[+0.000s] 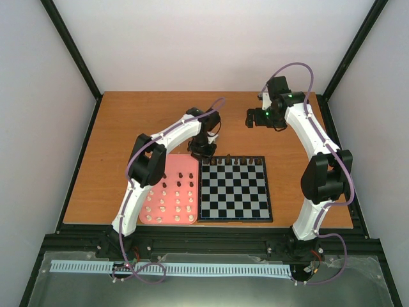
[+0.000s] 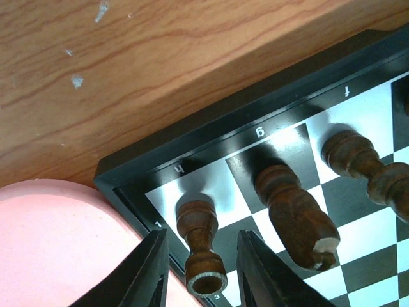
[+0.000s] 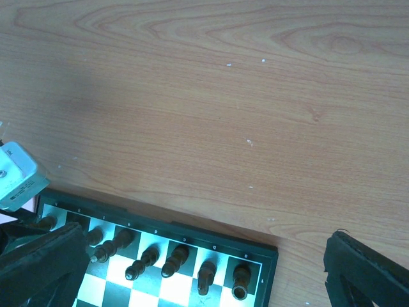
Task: Set up the chess pieces on the board
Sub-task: Place the chess piece on the chessboard, then pick up the chess piece from the storage box.
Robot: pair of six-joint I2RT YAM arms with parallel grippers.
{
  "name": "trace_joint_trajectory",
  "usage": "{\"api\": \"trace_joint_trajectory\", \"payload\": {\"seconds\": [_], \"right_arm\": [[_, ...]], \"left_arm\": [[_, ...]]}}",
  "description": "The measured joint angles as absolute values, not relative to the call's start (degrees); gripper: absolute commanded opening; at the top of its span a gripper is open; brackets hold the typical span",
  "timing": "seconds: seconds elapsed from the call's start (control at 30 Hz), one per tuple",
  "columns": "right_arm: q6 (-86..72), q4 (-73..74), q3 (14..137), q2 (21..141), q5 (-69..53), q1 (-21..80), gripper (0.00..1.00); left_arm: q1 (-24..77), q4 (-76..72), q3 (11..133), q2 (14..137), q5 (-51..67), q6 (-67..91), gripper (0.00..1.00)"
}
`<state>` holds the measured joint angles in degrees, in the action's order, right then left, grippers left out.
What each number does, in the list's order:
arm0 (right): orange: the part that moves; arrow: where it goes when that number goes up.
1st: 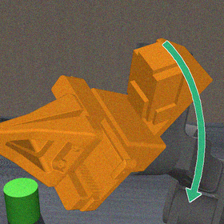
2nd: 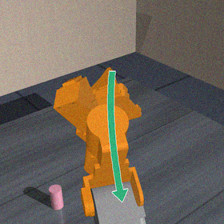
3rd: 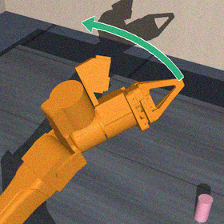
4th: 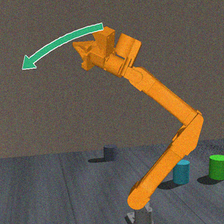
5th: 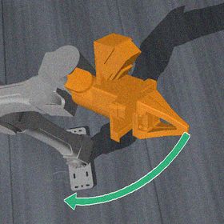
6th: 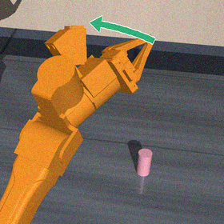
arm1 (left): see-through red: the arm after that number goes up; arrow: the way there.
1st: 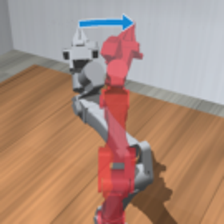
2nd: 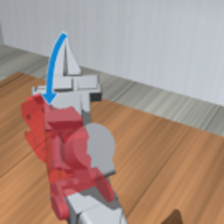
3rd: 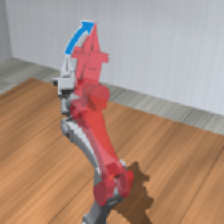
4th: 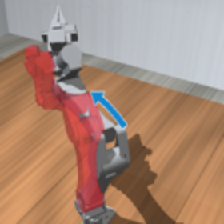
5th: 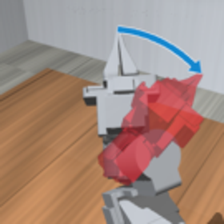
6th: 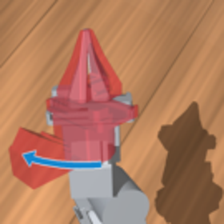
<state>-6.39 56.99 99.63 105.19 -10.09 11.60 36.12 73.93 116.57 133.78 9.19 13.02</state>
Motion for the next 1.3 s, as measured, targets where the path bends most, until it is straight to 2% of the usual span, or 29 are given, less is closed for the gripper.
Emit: {"api": "trace_joint_trajectory", "payload": {"seconds": [0.1, 0.3, 0.5, 0.6, 0.8, 0.9, 1.0, 1.1, 1.3], "right_arm": [[-6.4, 57.0, 99.4, 105.2, -10.1, 11.6, 1.0], [-6.4, 57.0, 99.4, 105.2, -10.2, 11.6, 1.0], [-6.4, 57.0, 99.4, 105.2, -10.3, 11.6, 1.0], [-6.4, 56.9, 99.3, 105.2, -10.3, 11.6, 1.0], [-6.5, 57.5, 99.4, 105.1, -8.7, 13.0, 1.0], [-6.5, 59.5, 102.5, 105.8, -7.0, 17.2, 1.0], [-6.9, 60.2, 105.6, 106.3, -6.6, 22.7, 1.0], [-7.2, 61.5, 109.2, 107.8, -6.3, 29.0, 0.98], [-7.8, 63.1, 113.3, 114.5, -6.1, 40.5, 0.92]], "left_arm": [[36.1, 74.0, 116.6, 133.8, 9.1, 13.0, 0.37], [36.1, 74.0, 116.5, 132.4, 7.7, 13.0, 0.46], [36.0, 74.5, 116.5, 126.7, 5.5, 12.5, 0.7], [35.4, 74.5, 116.5, 123.3, 4.0, 12.3, 0.72], [30.7, 73.0, 109.4, 116.2, 2.7, 12.6, 0.85], [24.9, 71.8, 102.2, 112.4, 1.9, 13.1, 0.86], [18.3, 70.9, 95.9, 108.7, 1.3, 13.6, 0.96], [12.2, 69.7, 90.0, 104.4, 0.3, 14.5, 0.99], [7.2, 67.9, 83.8, 98.3, -1.3, 16.7, 1.0]]}}
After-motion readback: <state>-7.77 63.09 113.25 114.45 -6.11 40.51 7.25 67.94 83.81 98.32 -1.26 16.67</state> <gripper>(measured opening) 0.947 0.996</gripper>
